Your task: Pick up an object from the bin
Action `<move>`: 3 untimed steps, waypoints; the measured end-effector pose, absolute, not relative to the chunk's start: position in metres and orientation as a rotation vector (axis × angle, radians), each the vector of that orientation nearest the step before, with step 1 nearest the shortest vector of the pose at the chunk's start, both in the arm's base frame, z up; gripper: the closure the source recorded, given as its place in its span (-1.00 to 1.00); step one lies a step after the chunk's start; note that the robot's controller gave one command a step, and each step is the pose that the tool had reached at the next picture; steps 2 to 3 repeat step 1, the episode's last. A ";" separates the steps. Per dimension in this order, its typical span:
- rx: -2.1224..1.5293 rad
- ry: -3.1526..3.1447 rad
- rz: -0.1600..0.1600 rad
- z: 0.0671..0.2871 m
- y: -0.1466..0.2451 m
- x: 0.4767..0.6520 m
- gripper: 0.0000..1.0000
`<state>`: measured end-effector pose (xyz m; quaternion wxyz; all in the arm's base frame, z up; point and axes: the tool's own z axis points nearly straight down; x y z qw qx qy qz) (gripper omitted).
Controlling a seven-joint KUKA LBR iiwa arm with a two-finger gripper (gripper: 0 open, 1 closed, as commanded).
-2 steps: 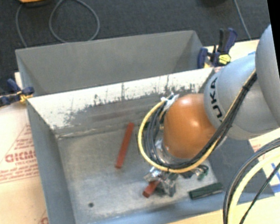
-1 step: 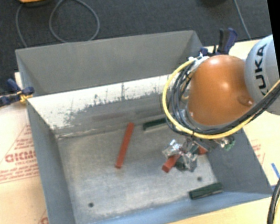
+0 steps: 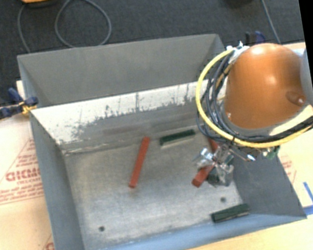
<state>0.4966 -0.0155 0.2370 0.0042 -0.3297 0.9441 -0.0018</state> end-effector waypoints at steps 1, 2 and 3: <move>-1.437 2.785 -0.008 0.319 -0.065 0.546 1.00; -1.437 2.785 -0.008 0.319 -0.065 0.546 1.00; -1.437 2.785 -0.008 0.319 -0.065 0.546 1.00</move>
Offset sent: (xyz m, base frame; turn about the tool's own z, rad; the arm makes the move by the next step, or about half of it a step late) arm 0.0472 -0.0480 0.0795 -0.2851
